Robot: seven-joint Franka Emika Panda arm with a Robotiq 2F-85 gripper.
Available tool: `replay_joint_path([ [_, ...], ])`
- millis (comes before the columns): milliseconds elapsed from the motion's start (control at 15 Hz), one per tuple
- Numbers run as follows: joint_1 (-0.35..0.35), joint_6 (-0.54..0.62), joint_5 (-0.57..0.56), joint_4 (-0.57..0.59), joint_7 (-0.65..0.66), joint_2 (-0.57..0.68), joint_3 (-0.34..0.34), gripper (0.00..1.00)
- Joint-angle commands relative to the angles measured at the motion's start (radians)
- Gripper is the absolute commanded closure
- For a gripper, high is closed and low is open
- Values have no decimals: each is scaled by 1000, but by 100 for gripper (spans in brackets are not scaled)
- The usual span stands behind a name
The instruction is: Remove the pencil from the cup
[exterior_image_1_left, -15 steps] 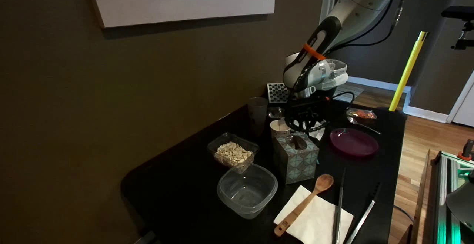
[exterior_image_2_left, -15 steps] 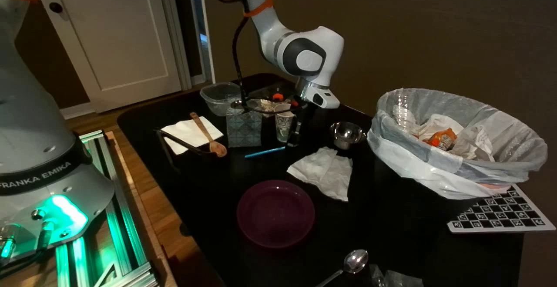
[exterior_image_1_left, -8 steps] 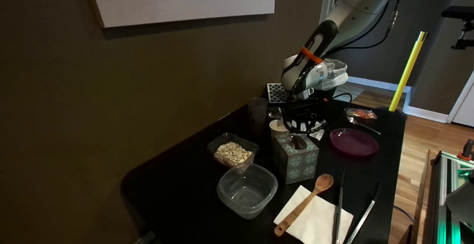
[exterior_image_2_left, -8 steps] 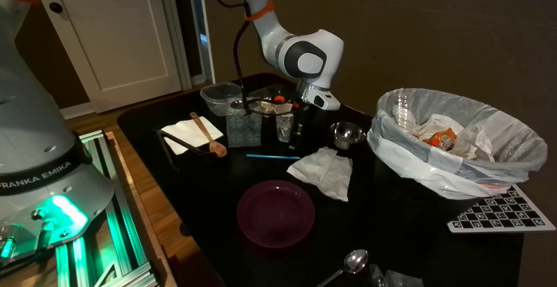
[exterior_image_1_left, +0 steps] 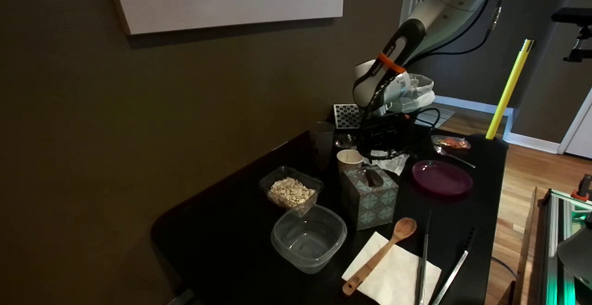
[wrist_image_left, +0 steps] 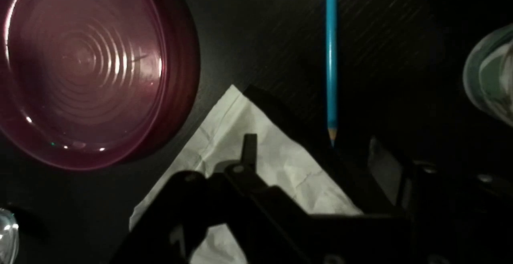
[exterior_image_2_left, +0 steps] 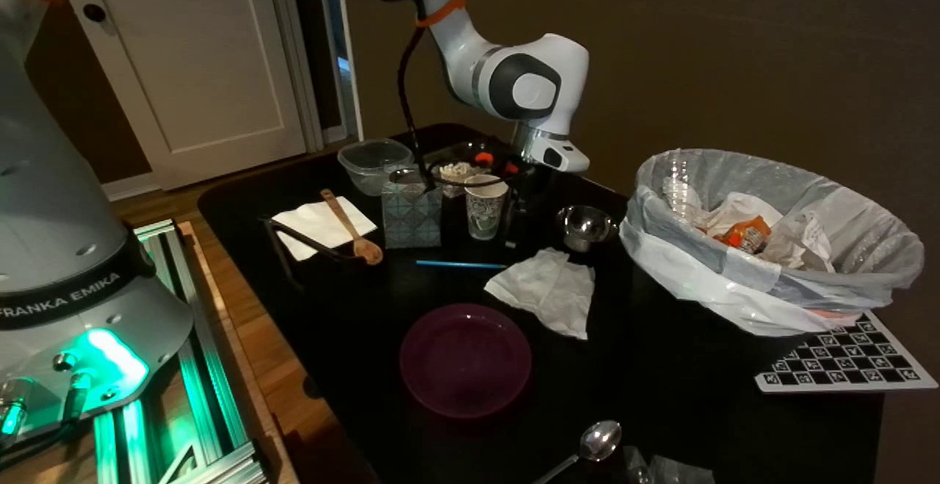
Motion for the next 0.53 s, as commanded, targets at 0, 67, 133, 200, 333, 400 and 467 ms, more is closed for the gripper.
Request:
replay_joint_path([
  [0, 24, 38, -47, -56, 13, -90, -28, 0],
  [67, 29, 51, -63, -72, 15, -120, -32, 0],
  [133, 33, 54, -78, -81, 17, -146, -35, 0],
  [200, 39, 67, -97, -101, 20, -182, -37, 0],
  [333, 50, 90, -129, -141, 36, -251, -38, 0],
  [400, 54, 94, -142, -155, 44, -283, -36, 0],
  [467, 56, 100, -152, -176, 54, -318, -32, 0],
])
